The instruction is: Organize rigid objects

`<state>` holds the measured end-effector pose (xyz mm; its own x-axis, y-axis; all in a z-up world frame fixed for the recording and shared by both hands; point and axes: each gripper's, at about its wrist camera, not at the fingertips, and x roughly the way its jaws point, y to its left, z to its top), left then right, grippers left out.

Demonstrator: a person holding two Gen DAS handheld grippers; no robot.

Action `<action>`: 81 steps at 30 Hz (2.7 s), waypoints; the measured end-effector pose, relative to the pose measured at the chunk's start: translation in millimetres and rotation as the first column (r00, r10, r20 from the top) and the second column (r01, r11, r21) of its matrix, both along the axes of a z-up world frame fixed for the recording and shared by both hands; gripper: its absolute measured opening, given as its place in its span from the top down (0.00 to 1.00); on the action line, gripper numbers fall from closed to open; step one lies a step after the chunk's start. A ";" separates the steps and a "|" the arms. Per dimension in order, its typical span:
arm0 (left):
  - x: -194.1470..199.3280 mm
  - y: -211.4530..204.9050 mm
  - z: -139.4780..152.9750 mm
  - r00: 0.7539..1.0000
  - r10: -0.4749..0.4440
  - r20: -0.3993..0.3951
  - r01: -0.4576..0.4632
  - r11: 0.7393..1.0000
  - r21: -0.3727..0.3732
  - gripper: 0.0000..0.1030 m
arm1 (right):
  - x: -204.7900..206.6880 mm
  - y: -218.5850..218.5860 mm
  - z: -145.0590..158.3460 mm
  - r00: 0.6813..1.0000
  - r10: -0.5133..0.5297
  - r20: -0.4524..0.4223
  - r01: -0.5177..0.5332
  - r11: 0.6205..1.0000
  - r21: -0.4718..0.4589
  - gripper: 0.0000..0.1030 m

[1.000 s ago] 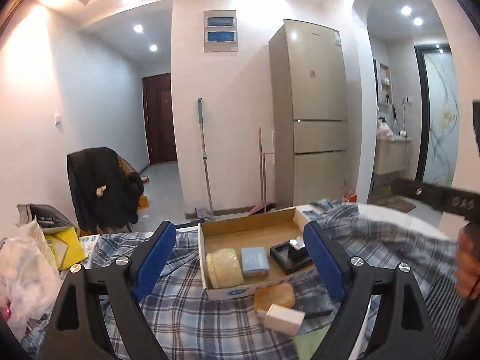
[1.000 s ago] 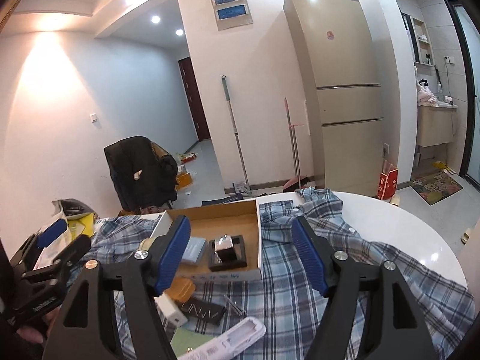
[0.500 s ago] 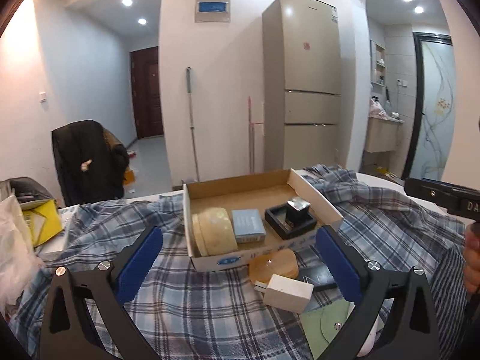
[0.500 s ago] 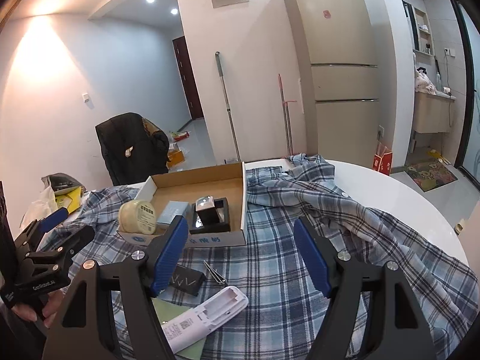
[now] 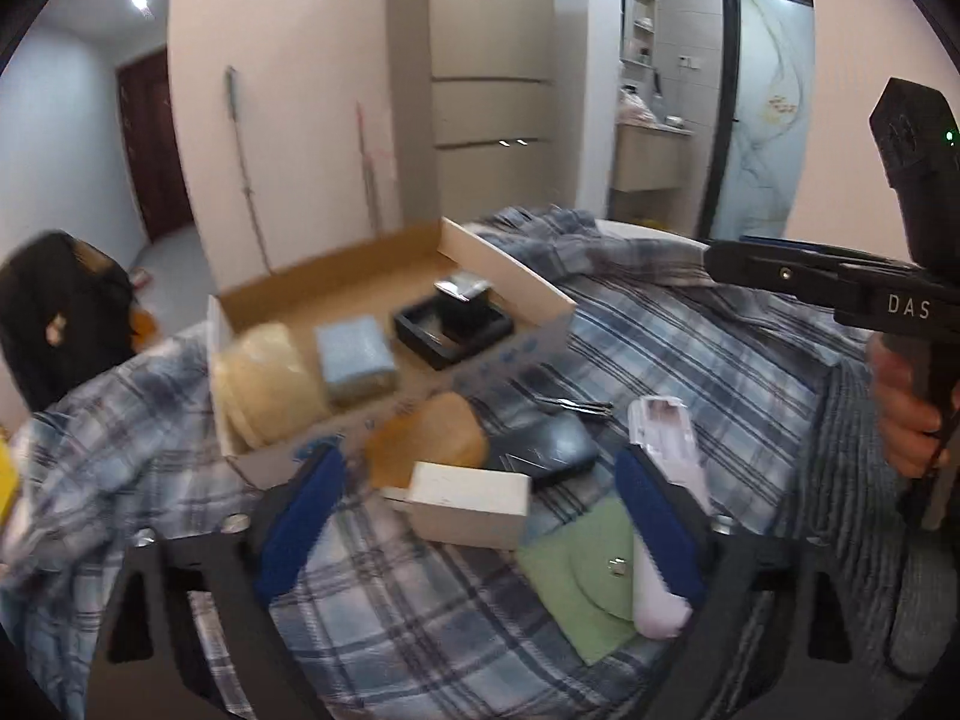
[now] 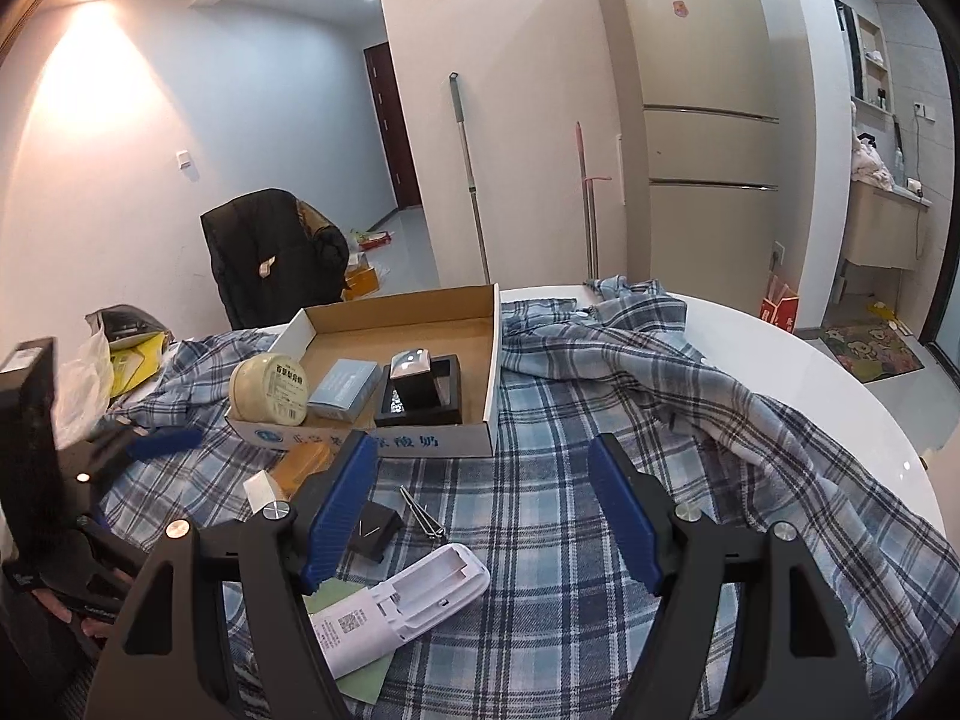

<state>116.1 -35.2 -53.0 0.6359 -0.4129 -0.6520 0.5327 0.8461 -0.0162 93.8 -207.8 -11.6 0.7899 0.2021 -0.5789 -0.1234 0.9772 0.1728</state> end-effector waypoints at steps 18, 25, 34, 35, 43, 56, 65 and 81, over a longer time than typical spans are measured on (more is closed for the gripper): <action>23.8 -10.5 -26.2 0.992 -0.040 -0.120 0.048 0.997 0.061 0.46 | 1.7 3.3 -2.5 1.000 0.024 -0.015 -0.024 1.000 0.002 0.30; 20.3 -7.6 -22.7 0.996 0.008 -0.092 0.000 0.996 0.085 0.50 | 2.6 3.9 -4.2 0.999 0.022 -0.024 -0.022 1.000 -0.001 0.30; -3.7 17.3 13.1 0.983 0.183 0.001 -0.182 0.982 0.042 0.50 | 5.8 2.4 -6.2 0.999 0.015 -0.038 -0.015 1.000 -0.001 0.30; -4.7 21.1 15.4 0.979 0.204 0.002 -0.204 0.979 0.029 0.50 | 6.2 2.6 -6.7 0.999 0.012 -0.041 -0.012 1.000 -0.003 0.30; -0.6 47.3 9.6 0.943 0.331 -0.032 -0.331 0.944 0.011 0.50 | 18.3 19.4 -10.8 0.991 0.070 -0.113 -0.076 0.996 -0.042 0.30; 11.3 52.8 -22.9 0.932 0.335 -0.138 -0.330 0.942 0.054 0.50 | 44.1 69.0 -36.2 0.954 0.202 -0.221 -0.235 0.962 -0.138 0.33; 7.2 47.7 -22.4 0.937 0.330 -0.113 -0.321 0.943 0.090 0.29 | 45.5 68.5 -34.6 0.950 0.210 -0.232 -0.245 0.960 -0.136 0.33; 2.3 78.1 -6.1 0.898 0.428 -0.103 -0.422 0.904 0.072 0.62 | 39.1 59.6 -24.1 0.960 0.215 -0.181 -0.237 0.965 -0.111 0.33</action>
<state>118.4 42.9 -59.1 0.6643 -0.0871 -0.7424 0.1190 0.9928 -0.0099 133.0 -148.2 -35.7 0.6232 0.2780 -0.7310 -0.3237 0.9425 0.0825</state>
